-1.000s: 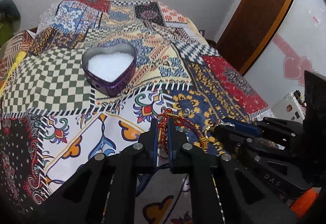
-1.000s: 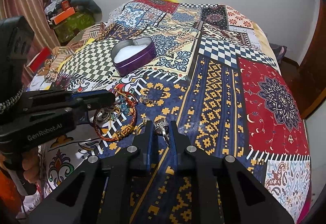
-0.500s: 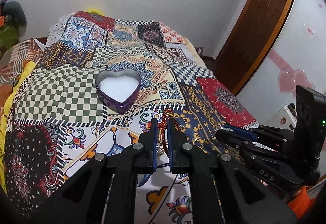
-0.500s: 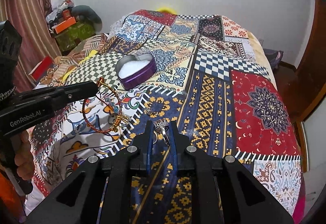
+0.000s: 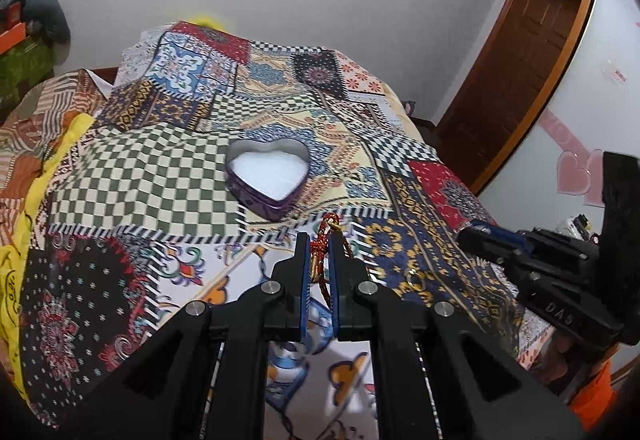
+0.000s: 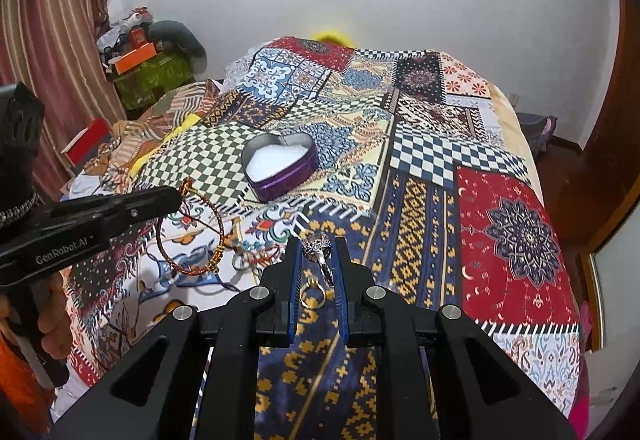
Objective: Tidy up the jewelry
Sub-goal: 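Lift the red bracelet with the left tool while the right tool carries the charm toward the tin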
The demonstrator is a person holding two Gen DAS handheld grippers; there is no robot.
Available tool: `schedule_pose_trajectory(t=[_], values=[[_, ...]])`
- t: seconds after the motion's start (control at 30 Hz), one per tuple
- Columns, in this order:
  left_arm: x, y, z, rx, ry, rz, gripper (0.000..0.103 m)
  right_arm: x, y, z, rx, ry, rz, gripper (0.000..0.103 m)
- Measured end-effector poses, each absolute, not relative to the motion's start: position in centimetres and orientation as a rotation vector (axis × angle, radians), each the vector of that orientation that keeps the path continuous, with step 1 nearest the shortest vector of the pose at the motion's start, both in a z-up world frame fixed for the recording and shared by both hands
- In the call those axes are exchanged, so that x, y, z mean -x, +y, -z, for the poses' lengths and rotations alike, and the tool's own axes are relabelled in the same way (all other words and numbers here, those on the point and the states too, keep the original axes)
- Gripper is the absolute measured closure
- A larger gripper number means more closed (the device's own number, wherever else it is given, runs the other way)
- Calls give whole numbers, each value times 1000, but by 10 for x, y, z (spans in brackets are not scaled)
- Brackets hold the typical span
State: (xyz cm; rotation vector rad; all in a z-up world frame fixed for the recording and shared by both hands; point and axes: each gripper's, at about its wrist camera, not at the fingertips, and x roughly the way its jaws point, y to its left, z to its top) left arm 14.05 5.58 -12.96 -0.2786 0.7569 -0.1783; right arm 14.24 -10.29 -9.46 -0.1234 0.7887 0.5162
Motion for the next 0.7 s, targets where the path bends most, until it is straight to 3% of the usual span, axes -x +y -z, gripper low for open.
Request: schedule_pose_trajectory(t=[0.7], values=[[-210,97,135,311,740,93,96,-211,-57,87,166,784,-583,90]])
